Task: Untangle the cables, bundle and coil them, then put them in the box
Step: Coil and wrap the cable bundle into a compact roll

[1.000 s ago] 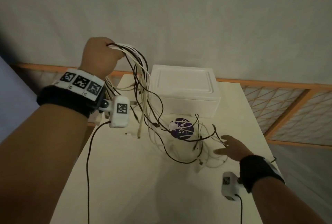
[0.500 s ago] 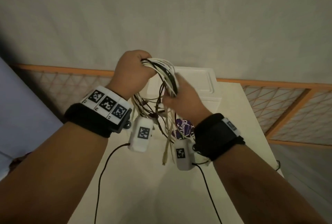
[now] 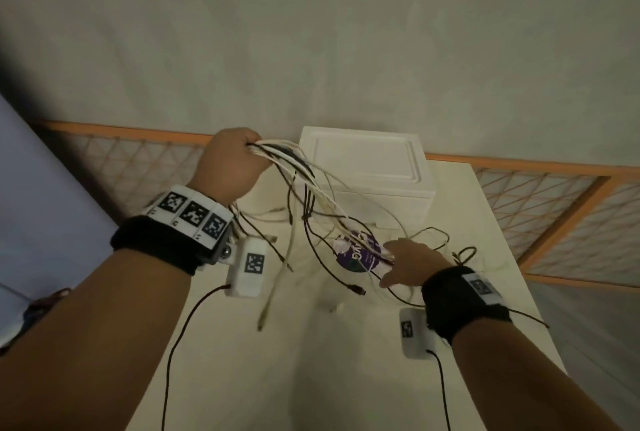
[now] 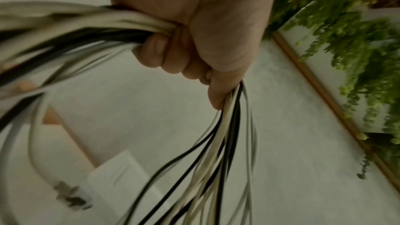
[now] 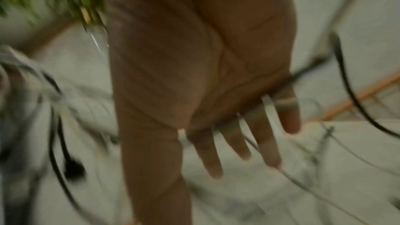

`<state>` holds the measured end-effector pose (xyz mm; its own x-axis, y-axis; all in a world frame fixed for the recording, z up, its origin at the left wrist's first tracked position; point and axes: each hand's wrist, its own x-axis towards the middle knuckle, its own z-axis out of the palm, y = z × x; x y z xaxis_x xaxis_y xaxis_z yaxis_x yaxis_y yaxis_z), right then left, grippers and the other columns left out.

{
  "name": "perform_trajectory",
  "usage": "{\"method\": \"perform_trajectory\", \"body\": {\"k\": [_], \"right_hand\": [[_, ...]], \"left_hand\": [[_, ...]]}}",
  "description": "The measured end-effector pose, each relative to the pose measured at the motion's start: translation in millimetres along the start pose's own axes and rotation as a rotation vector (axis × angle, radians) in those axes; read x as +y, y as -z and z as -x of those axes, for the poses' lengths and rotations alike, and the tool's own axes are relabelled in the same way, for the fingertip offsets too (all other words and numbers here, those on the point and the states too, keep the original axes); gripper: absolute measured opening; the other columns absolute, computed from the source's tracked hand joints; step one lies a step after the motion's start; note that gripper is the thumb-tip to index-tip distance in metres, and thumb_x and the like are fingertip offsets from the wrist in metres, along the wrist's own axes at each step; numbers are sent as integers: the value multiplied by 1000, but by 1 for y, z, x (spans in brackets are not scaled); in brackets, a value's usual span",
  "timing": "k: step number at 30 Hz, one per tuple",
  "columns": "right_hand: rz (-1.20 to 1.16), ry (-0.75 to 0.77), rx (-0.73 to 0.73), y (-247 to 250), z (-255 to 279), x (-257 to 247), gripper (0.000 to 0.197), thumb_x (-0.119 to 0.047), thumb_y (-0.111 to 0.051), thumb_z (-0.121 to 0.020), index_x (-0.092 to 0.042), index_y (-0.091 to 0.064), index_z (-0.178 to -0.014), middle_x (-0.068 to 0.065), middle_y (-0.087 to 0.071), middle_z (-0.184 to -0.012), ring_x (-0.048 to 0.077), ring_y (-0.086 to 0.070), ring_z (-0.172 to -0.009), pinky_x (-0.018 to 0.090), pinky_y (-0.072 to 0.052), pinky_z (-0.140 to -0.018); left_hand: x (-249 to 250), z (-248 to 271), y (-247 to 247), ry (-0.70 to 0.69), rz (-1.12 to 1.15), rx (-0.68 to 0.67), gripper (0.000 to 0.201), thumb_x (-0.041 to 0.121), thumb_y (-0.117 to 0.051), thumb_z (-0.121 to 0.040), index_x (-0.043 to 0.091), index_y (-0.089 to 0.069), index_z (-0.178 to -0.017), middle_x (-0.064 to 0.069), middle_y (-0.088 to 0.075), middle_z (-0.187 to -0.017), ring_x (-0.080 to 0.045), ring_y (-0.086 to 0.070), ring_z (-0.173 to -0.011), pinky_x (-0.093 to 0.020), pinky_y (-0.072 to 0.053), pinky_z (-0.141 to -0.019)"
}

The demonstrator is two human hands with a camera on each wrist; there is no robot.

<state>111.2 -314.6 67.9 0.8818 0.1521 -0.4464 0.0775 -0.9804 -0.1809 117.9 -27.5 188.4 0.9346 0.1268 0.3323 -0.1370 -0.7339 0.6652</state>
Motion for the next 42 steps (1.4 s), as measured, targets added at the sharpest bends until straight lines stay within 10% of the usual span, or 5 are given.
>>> {"method": "perform_trajectory", "body": {"k": [6, 12, 25, 33, 42], "right_hand": [[-511, 418, 480, 68, 44, -54, 40, -37, -77, -73, -27, -60, -108, -15, -60, -107, 0, -54, -91, 12, -41, -74], [-761, 553, 447, 40, 31, -92, 31, -4, -68, -69, -20, -52, -90, -10, -58, -74, 8, -53, -63, 28, -45, -62], [-542, 738, 1032, 8, 21, -92, 25, -4, -73, -71, -9, -64, -94, 6, -58, -98, 16, -54, -92, 27, -46, -83], [-1335, 394, 208, 9, 27, -89, 29, -28, -48, -97, -10, -70, -99, 5, -70, -97, 15, -64, -96, 25, -53, -80], [-1016, 119, -124, -2, 9, -82, 35, -44, -48, -91, -23, -63, -114, -2, -62, -95, 21, -59, -91, 40, -50, -84]], "left_hand": [[-3, 24, -41, -31, -80, -208, 29, 13, -62, -81, 21, -49, -56, 5, -48, -56, -10, -47, -56, -28, -32, -52], [9, 36, -57, -116, 3, -338, 30, 16, -64, -77, 18, -44, -53, -1, -44, -52, -11, -38, -51, -32, -27, -52], [1, 42, -50, -8, 93, -211, 39, 8, -69, -79, 25, -48, -51, 5, -44, -50, -2, -44, -45, -14, -31, -45], [0, 49, -54, 42, 53, -142, 37, 9, -68, -78, 22, -46, -51, 4, -44, -51, -10, -41, -52, -26, -29, -49], [11, 49, -46, 24, 104, -153, 38, 6, -69, -76, 24, -48, -49, 6, -43, -49, -4, -42, -45, -15, -27, -44]]}}
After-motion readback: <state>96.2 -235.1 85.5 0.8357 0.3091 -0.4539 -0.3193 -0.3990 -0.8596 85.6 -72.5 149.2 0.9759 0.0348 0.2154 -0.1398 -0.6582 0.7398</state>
